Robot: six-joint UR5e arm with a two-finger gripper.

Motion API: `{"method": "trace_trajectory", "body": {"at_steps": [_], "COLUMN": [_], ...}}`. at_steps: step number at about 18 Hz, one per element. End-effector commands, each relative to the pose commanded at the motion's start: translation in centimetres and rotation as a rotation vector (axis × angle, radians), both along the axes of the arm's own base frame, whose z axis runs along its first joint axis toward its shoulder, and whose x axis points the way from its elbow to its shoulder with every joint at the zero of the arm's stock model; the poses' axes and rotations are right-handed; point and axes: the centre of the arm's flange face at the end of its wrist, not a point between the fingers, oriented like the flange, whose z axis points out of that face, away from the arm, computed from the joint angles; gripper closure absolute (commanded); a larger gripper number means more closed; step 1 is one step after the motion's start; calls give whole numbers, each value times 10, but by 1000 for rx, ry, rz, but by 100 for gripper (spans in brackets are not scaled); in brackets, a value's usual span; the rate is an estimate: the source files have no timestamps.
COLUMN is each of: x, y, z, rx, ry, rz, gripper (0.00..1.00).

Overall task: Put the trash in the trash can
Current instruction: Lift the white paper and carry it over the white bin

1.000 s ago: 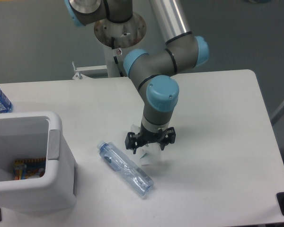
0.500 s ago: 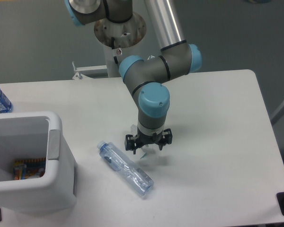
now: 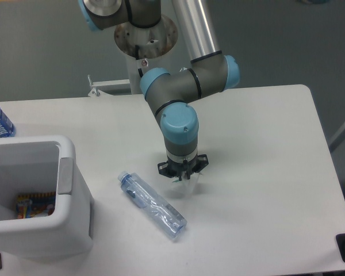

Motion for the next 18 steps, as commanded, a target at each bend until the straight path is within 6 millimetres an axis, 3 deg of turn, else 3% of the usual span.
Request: {"method": "trace_trajectory", "body": {"at_steps": [3, 5, 10, 12, 18], "x": [0, -5, -27, -34, -45], "y": [0, -1, -10, -14, 13], "z": [7, 21, 87, 122, 221], "rx": [9, 25, 159, 249, 554], "ry": [8, 21, 63, 70, 15], "rz": [-9, -8, 39, 59, 255], "gripper": [100, 100, 100, 100, 100]}}
